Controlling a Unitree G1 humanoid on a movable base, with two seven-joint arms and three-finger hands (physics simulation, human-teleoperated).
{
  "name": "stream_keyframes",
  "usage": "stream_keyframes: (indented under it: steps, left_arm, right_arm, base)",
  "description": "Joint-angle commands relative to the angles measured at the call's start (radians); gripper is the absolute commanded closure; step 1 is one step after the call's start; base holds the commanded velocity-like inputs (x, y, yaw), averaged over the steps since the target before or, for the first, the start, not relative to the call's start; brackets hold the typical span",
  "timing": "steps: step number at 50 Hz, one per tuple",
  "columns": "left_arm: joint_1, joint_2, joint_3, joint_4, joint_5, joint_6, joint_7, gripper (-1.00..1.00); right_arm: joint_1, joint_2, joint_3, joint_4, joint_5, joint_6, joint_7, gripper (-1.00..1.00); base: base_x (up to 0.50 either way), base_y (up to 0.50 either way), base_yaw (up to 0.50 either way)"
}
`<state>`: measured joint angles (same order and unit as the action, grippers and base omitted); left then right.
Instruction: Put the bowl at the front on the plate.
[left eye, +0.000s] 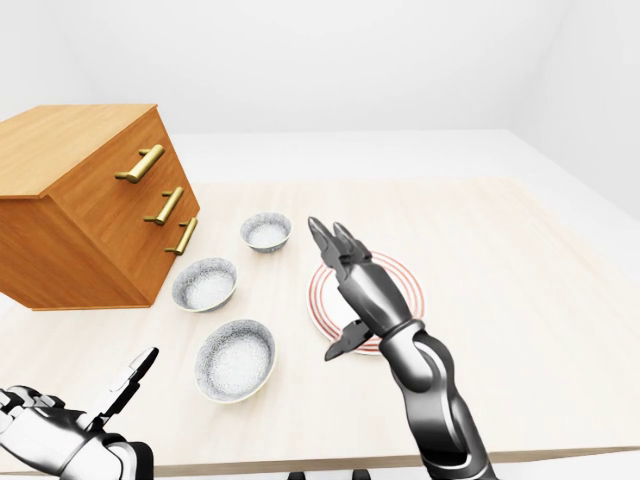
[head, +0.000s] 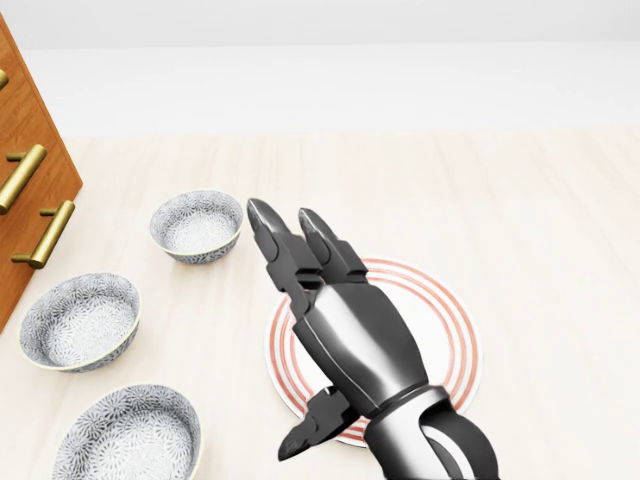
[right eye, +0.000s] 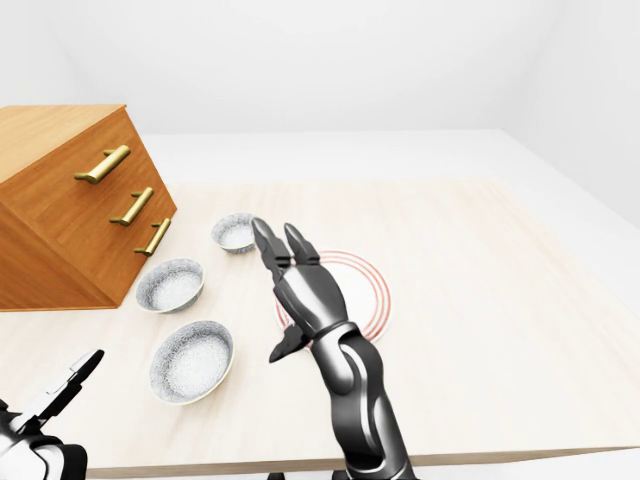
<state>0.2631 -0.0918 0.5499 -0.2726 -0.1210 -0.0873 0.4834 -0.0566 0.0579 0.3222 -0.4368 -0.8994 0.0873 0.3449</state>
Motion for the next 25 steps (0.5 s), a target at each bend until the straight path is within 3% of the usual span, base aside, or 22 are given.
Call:
stream_keyframes:
  steps: [1, 3, 11, 17, 25]
  left_arm:
    - [0.000, 0.001, -0.001, 0.002, 0.002, 0.000, 0.001, -1.00]
    - [-0.001, 0.001, -0.001, 0.003, 0.001, 0.000, 0.001, -1.00]
    - [0.000, 0.002, -0.001, 0.000, 0.000, 0.000, 0.002, -1.00]
    - [-0.001, 0.002, -0.003, 0.006, 0.002, 0.000, 0.002, -1.00]
    - [-0.004, 0.002, -0.002, 0.015, 0.000, 0.000, 0.002, -1.00]
  right_arm:
    - [-0.022, 0.047, 0.052, -0.036, -0.257, 0.000, 0.148, -1.00]
    - [-0.012, 0.052, 0.081, -0.052, -0.287, 0.000, 0.224, -1.00]
    - [-0.033, 0.072, 0.101, -0.088, -0.520, 0.000, 0.353, -1.00]
    - [-0.007, 0.093, 0.136, -0.136, -0.686, 0.000, 0.353, -1.00]
    - [0.008, 0.104, 0.155, -0.159, -0.783, 0.000, 0.353, -1.00]
  base:
    - [0.00, 0.00, 0.00]
    - [0.00, 0.00, 0.00]
    - [0.00, 0.00, 0.00]
    - [0.00, 0.00, 0.00]
    - [0.00, 0.00, 0.00]
